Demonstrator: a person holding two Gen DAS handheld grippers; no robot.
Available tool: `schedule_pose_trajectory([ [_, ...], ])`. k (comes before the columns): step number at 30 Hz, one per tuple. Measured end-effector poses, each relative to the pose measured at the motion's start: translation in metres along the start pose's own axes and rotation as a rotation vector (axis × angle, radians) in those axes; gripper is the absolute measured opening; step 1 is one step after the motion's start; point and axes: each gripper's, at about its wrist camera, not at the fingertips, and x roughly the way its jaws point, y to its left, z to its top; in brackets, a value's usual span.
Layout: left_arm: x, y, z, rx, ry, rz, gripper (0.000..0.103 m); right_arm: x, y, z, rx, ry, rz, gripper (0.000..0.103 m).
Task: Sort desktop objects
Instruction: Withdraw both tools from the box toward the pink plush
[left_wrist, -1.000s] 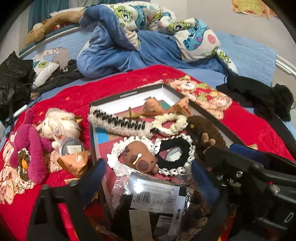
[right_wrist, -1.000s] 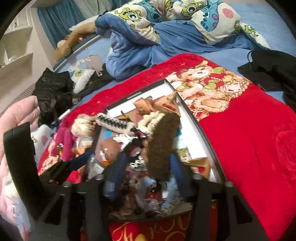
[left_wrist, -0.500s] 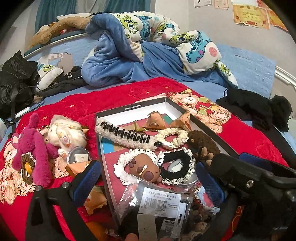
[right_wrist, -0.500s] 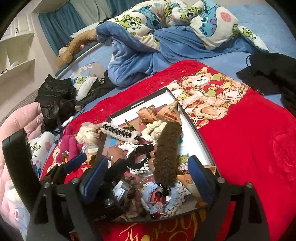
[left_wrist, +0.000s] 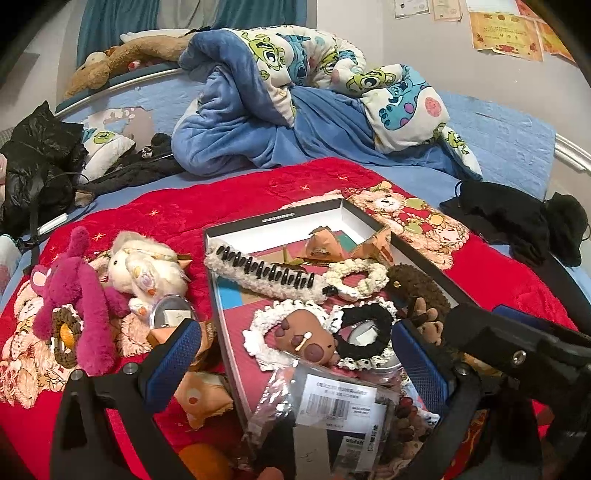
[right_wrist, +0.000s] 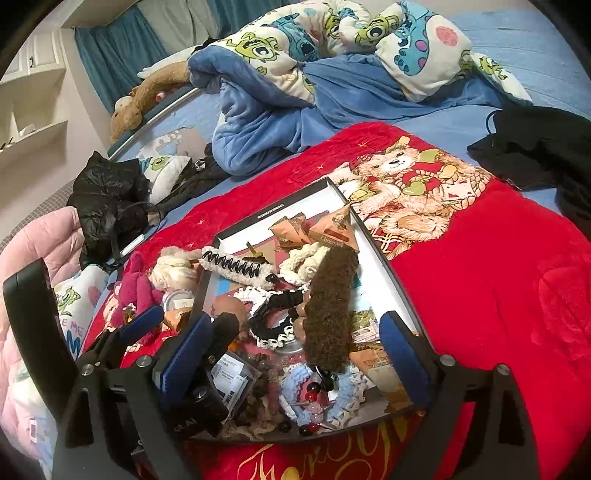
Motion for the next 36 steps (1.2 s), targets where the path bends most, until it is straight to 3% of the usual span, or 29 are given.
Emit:
schedule_pose_trajectory([
  [9, -0.013, 0.022, -0.001, 0.001, -0.008, 0.046, 0.103, -0.004, 0.014, 0.002, 0.008, -0.021, 0.047, 0.093],
  [12, -0.021, 0.038, -0.003, -0.005, -0.016, 0.072, 0.103, -0.008, 0.024, 0.003, 0.005, -0.041, 0.095, 0.1],
  [27, -0.088, 0.167, -0.024, -0.11, -0.039, 0.233, 0.103, 0.003, 0.11, -0.009, -0.079, -0.08, 0.223, 0.103],
  [36, -0.097, 0.22, -0.031, -0.175, -0.037, 0.304, 0.103, 0.025, 0.16, -0.027, -0.151, -0.058, 0.243, 0.103],
])
